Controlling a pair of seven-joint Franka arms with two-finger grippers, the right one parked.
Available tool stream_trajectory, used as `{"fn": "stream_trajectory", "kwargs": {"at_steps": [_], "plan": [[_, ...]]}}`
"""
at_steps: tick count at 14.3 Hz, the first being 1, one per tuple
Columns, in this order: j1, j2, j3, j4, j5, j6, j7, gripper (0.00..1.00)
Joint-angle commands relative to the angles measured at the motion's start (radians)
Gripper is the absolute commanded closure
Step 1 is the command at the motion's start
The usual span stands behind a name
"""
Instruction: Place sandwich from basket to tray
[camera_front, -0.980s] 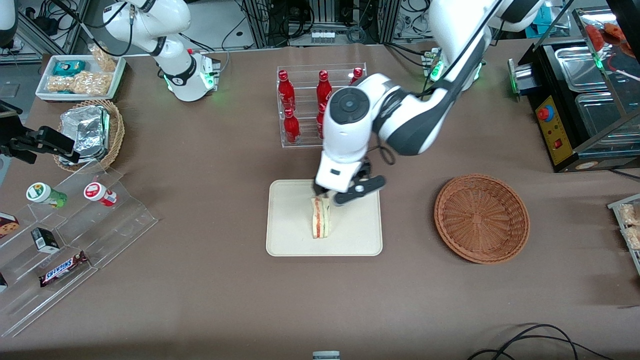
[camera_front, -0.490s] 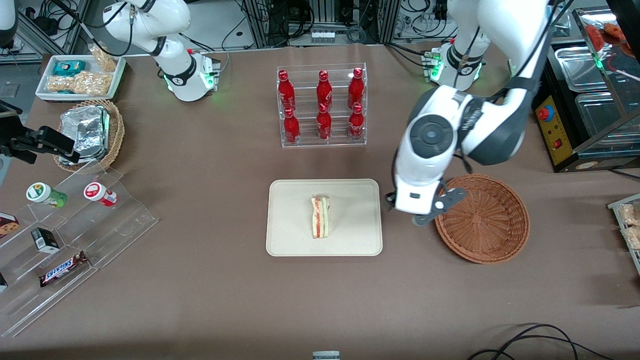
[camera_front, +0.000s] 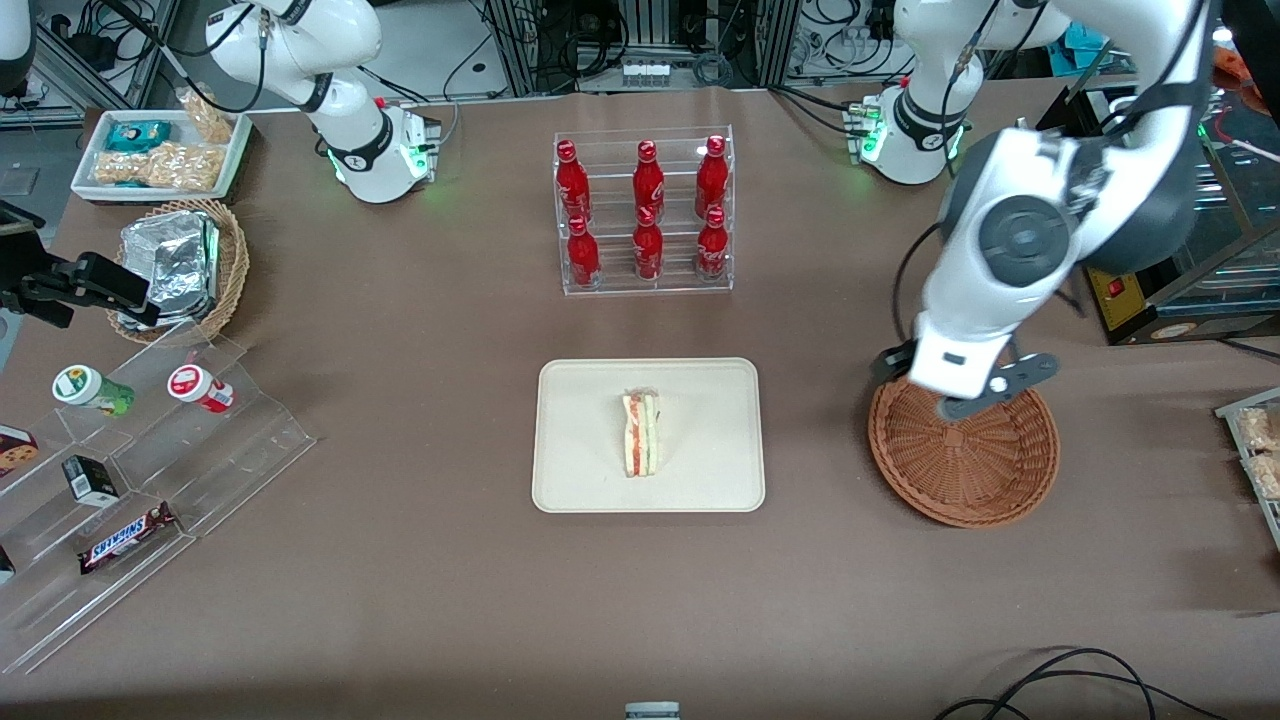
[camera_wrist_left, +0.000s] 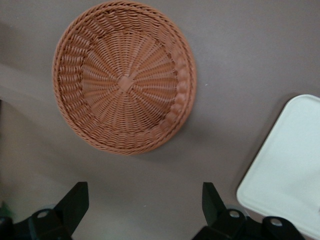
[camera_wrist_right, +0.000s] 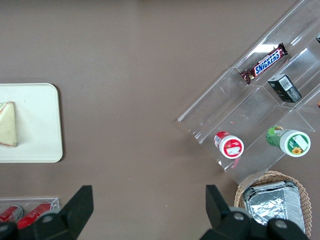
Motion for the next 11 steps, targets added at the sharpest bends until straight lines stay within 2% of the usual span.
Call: {"fn": "stream_trajectory", "kwargs": {"at_steps": [1, 6, 8, 11], "plan": [[0.061, -0.147, 0.001, -0.109, -0.077, -0.016, 0.184, 0.0], [-0.023, -0.211, 0.206, -0.083, -0.106, -0.074, 0.544, 0.0], [-0.026, -0.203, 0.228, -0.036, -0.106, -0.092, 0.746, 0.0], [-0.026, -0.195, 0.259, 0.047, -0.115, -0.096, 0.813, 0.0]]}}
